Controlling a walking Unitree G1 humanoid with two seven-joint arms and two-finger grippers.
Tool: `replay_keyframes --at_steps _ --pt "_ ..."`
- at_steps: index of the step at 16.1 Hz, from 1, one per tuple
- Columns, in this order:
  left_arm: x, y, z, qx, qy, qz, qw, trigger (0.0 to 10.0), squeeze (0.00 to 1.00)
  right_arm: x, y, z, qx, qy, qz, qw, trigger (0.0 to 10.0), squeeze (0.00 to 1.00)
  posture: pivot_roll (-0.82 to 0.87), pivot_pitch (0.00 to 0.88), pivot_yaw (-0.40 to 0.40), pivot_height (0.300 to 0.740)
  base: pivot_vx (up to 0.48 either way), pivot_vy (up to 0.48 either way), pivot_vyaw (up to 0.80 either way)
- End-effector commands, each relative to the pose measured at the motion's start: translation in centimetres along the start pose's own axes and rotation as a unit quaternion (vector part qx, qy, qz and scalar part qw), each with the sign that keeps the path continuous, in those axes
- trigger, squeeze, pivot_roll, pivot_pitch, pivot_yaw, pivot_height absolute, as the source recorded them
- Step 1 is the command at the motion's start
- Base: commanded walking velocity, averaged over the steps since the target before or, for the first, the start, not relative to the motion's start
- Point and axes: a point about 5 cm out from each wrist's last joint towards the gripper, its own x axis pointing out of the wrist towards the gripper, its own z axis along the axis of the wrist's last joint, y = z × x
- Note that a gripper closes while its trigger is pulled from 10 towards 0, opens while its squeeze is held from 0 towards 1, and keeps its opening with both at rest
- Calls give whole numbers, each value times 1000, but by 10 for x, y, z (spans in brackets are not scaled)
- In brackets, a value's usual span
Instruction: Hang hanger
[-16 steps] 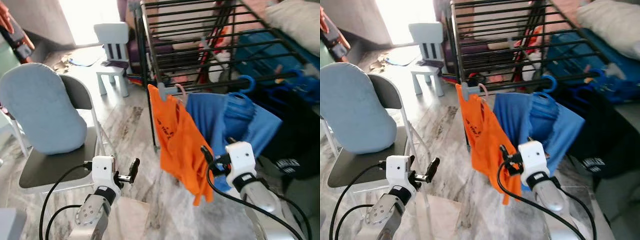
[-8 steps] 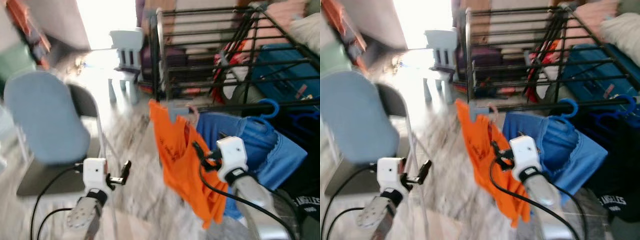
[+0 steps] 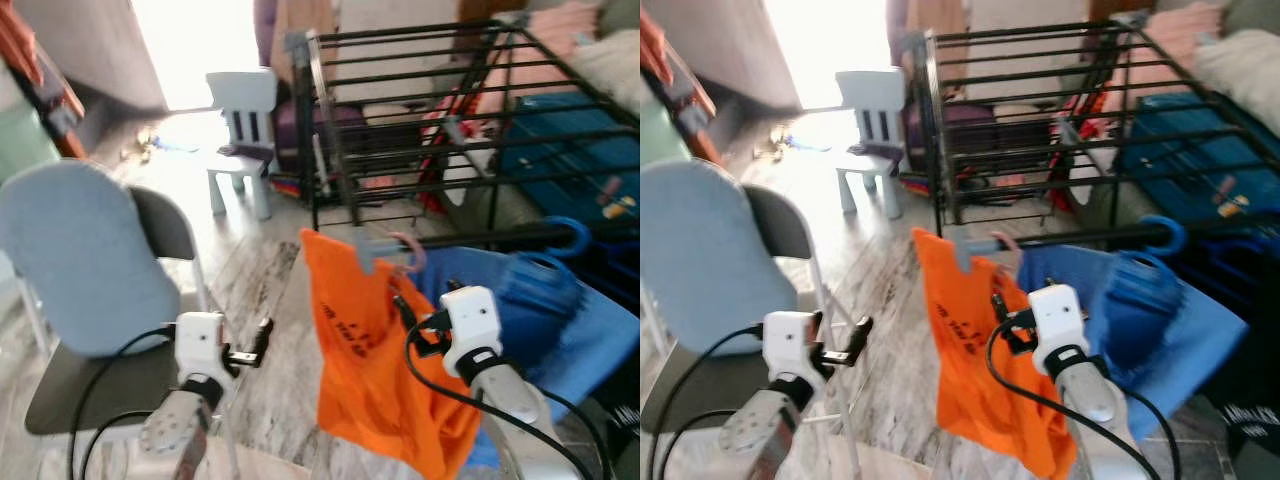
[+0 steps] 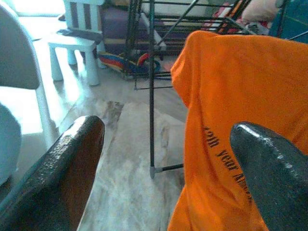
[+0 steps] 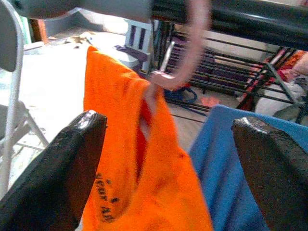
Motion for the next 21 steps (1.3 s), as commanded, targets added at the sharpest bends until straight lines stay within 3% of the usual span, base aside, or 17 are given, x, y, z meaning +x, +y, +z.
replay_keyframes --at_steps 1,10,15,16,17,18,21 --pt "1 -4 -1 -2 8 -4 1000 10000 0 -2 -4 -2 -2 11 -2 1000 10000 0 -129 0 67 740 0 0 0" --pt "1 -5 -8 0 41 -17 999 10000 0 1 -2 -33 11 118 28 993 10000 0 -119 0 67 740 0 0 0" --pt "2 -7 -8 0 46 -22 999 10000 0 17 -3 -41 30 143 54 988 10000 0 -115 0 67 740 0 0 0" --pt "2 -7 -8 0 46 -22 999 10000 0 24 -5 -39 34 142 55 988 2275 0 -112 0 64 740 0 0 0" --pt "2 -7 -8 0 46 -22 999 10000 0 26 -6 -39 35 143 56 988 2275 0 -112 0 64 740 0 0 0" --pt "2 -7 -8 -1 46 -22 999 10000 0 30 -6 -38 34 142 59 988 0 0 -109 0 61 740 0 0 0" --pt "0 -9 -9 -3 48 -20 999 10000 0 43 -6 -36 33 142 67 987 0 0 -105 0 55 740 0 0 0"
